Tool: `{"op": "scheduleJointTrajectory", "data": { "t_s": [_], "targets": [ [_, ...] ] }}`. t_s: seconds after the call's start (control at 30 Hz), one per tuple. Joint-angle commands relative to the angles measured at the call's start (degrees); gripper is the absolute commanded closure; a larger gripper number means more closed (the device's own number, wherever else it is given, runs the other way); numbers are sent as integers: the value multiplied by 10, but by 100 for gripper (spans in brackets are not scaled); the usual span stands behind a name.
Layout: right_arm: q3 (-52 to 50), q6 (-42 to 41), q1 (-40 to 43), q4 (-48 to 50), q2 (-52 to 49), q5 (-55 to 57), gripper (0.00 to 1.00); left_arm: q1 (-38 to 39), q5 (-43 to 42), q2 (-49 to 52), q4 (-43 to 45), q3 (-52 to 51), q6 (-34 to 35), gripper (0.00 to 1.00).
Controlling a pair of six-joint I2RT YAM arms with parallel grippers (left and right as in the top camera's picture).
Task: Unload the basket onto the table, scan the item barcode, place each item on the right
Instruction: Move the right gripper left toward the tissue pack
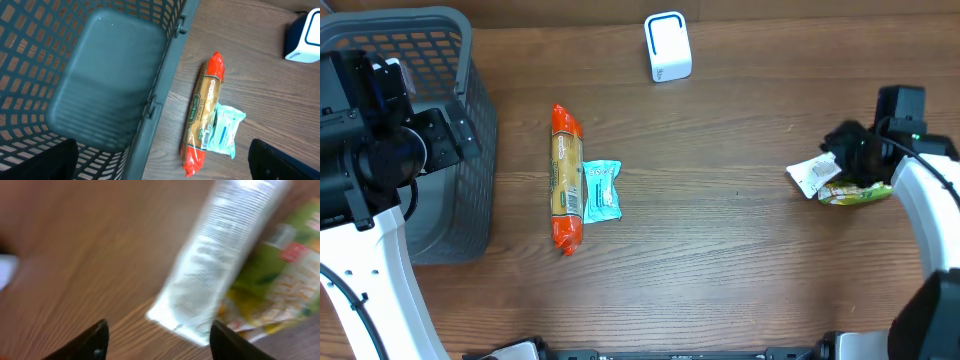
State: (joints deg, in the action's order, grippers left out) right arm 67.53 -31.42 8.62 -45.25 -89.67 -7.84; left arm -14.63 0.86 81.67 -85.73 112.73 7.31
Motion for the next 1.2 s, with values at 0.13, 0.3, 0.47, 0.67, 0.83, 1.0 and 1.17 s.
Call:
{"op": "scheduleJointTrajectory", "data": {
  "t_s": [0.13,0.3,0.47,0.67,0.83,1.0,1.17],
  "targets": [
    [71,94,-131,-27,46,-130,25,-1,-4,1,3,-2,4,0],
    [71,94,-271,-2,7,-132,24,-1,-4,1,2,-1,4,0],
    [71,91,-393,65,-68,-115,25,-1,-4,1,3,-1,4,0],
    [71,90,-461,144,-157,-115,29,-1,-4,1,3,-1,4,0],
    [71,87,-487,202,-212,-122,32,0,-4,2,3,-1,4,0],
    [71,87,-501,244,-247,-143,33,0,-4,4,3,-1,4,0],
    [71,56,-508,277,-276,-137,34,0,-4,5,3,-1,4,0]
  ]
}}
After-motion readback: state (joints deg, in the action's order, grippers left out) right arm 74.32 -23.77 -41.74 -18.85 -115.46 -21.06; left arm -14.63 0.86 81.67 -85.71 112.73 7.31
